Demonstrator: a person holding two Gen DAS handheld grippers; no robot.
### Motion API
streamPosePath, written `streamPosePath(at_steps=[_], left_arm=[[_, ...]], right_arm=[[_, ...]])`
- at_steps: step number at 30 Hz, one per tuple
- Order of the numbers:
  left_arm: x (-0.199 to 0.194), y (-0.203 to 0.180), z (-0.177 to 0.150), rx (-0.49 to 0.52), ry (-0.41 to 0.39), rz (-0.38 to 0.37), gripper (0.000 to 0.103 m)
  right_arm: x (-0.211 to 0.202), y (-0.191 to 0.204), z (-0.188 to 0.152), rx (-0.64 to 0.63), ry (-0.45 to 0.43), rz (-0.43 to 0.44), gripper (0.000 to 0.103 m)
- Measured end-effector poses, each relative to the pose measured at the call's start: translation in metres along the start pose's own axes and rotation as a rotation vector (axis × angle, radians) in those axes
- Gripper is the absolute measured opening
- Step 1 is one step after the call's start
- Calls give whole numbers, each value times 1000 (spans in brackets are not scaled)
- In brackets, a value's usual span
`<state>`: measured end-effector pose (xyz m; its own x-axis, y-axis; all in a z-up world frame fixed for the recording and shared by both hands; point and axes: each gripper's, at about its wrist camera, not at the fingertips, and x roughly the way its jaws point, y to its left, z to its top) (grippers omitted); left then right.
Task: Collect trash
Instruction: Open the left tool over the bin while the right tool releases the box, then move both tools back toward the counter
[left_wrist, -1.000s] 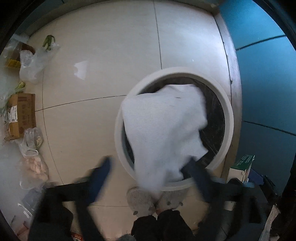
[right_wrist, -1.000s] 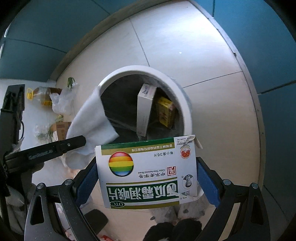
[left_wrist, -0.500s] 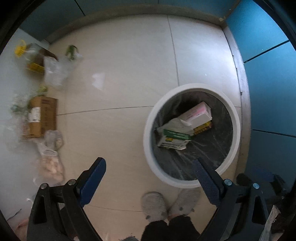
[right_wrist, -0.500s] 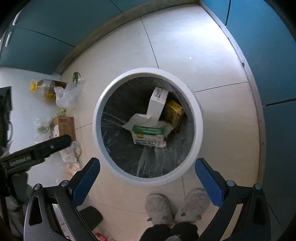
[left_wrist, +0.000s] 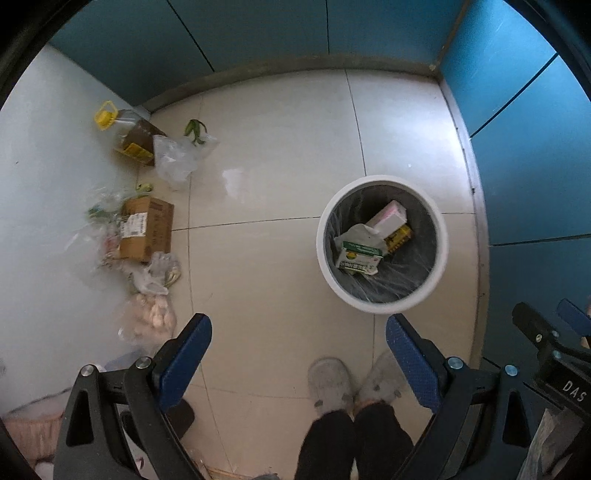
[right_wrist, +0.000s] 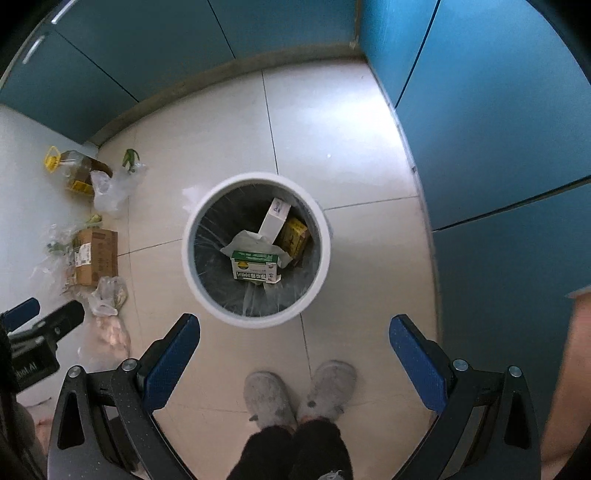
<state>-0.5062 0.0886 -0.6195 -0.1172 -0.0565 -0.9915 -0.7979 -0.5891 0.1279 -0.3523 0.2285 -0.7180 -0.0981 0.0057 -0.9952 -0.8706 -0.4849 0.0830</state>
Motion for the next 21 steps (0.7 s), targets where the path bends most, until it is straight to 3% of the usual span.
streamPosePath(at_steps=[9, 21], left_arm=[[-114, 6, -43, -8, -44, -31, 96], [-271, 26, -100, -13, -202, -13, 97]], right_arm=[[-153, 7, -30, -31, -80, -4, 103], [-354, 0, -100, -35, -184, 26, 103]])
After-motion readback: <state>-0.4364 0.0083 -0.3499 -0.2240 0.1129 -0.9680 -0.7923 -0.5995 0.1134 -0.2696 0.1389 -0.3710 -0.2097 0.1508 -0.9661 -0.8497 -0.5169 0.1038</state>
